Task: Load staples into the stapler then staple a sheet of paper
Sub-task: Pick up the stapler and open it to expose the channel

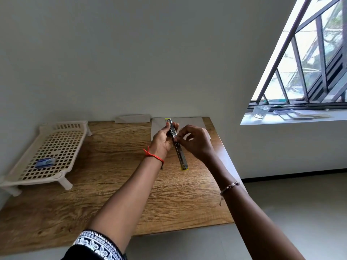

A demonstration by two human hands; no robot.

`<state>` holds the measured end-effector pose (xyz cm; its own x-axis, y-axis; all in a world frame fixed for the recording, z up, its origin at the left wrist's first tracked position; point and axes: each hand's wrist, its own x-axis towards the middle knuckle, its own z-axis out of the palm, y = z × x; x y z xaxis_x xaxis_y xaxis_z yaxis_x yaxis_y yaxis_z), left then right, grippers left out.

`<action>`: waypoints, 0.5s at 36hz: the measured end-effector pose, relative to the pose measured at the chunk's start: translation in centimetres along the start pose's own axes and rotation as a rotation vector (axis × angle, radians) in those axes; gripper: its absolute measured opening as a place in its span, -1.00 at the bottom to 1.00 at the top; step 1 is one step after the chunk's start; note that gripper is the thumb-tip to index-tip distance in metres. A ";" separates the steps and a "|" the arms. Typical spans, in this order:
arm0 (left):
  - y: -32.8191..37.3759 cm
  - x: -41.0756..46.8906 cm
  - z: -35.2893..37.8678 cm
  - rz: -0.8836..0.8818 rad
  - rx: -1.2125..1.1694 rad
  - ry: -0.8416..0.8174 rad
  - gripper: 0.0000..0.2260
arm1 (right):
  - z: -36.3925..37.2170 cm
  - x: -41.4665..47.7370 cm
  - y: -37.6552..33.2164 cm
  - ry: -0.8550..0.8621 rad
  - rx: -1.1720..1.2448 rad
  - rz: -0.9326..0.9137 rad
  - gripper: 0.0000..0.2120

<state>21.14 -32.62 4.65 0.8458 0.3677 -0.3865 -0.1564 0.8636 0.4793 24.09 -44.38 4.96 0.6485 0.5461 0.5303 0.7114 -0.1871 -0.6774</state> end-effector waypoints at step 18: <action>-3.4 1.1 -4.3 -0.062 0.140 0.079 -0.70 | 2.1 -3.4 2.7 -0.102 -0.043 0.354 -0.83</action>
<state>20.40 -33.64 -0.81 0.8083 0.3457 -0.4766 -0.0277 0.8309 0.5558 23.25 -45.06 0.23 0.8276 0.5199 0.2116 0.4599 -0.4120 -0.7866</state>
